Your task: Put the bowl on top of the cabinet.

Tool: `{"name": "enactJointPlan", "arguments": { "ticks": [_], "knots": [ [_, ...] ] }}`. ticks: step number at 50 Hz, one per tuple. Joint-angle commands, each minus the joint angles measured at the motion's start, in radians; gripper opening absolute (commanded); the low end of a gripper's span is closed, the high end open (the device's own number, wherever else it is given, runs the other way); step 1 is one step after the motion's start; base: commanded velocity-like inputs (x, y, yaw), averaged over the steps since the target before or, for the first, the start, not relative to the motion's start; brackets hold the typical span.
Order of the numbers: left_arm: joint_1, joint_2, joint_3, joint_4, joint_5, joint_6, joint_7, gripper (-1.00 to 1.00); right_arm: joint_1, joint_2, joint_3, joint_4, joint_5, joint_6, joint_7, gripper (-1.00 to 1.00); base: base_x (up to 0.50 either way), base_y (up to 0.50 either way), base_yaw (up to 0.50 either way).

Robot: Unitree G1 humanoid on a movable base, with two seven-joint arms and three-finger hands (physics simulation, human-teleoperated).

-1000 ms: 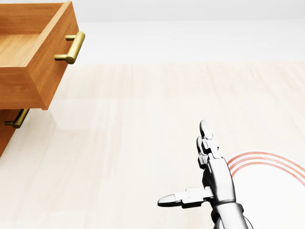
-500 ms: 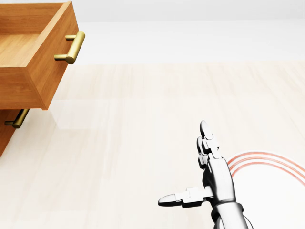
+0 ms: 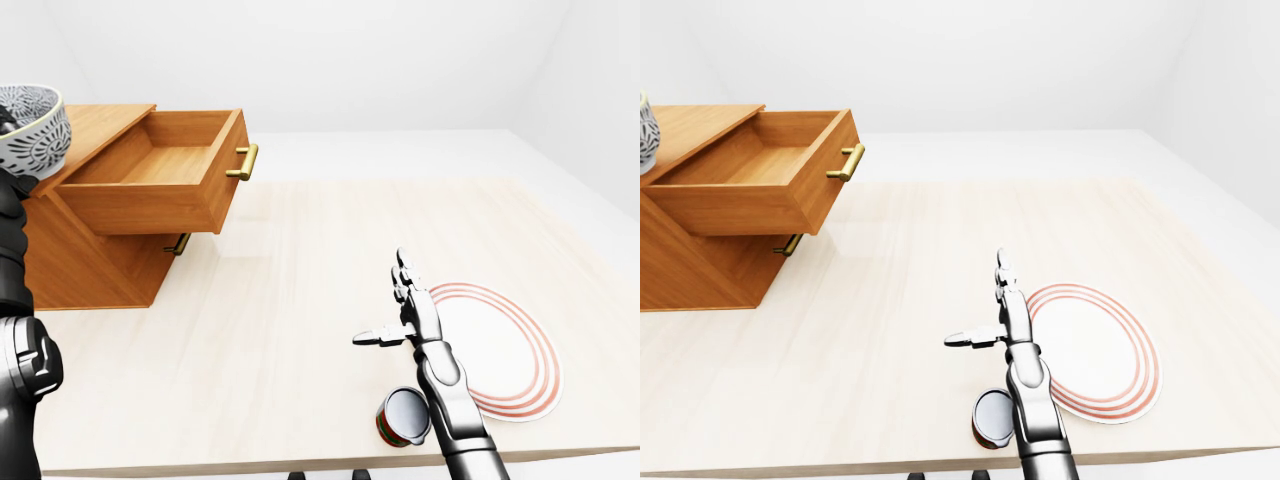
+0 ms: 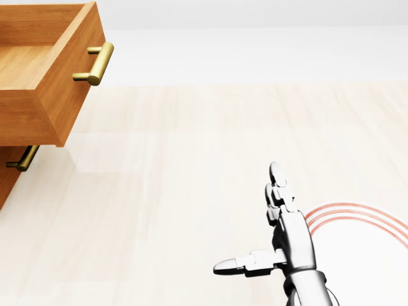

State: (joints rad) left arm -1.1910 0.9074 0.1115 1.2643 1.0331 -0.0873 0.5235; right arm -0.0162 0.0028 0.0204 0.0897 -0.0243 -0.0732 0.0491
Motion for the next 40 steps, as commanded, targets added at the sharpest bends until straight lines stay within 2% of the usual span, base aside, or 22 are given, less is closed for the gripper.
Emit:
{"name": "enactJointPlan", "arguments": {
  "ticks": [1, 10, 26, 27, 40],
  "knots": [
    [0.087, 0.003, -0.001, 0.047, 0.025, 0.0, 0.0, -0.95, -0.001, -0.002, -0.004, 0.0, 0.0, 0.001, -0.003, 1.0, 0.0, 0.0, 0.0],
    [0.123, -0.014, -0.001, 0.056, 0.025, 0.0, 0.0, -0.94, -0.007, -0.001, -0.004, 0.017, -0.001, -0.005, -0.005, 1.0, 0.0, 0.0, 0.0],
    [0.127, -0.026, -0.003, 0.058, 0.027, 0.0, 0.0, -0.94, -0.004, -0.002, -0.006, 0.011, 0.0, -0.003, -0.005, 1.0, 0.0, 0.0, 0.0],
    [0.122, -0.028, 0.0, 0.057, 0.024, 0.0, 0.0, 1.0, -0.005, -0.001, -0.004, 0.012, -0.001, -0.002, -0.006, 1.0, 0.0, 0.0, 0.0],
    [0.102, -0.032, -0.009, 0.048, 0.027, 0.0, 0.0, 1.0, -0.003, -0.001, -0.004, 0.013, -0.002, -0.004, -0.006, 1.0, 0.0, 0.0, 0.0]
  ]
}}
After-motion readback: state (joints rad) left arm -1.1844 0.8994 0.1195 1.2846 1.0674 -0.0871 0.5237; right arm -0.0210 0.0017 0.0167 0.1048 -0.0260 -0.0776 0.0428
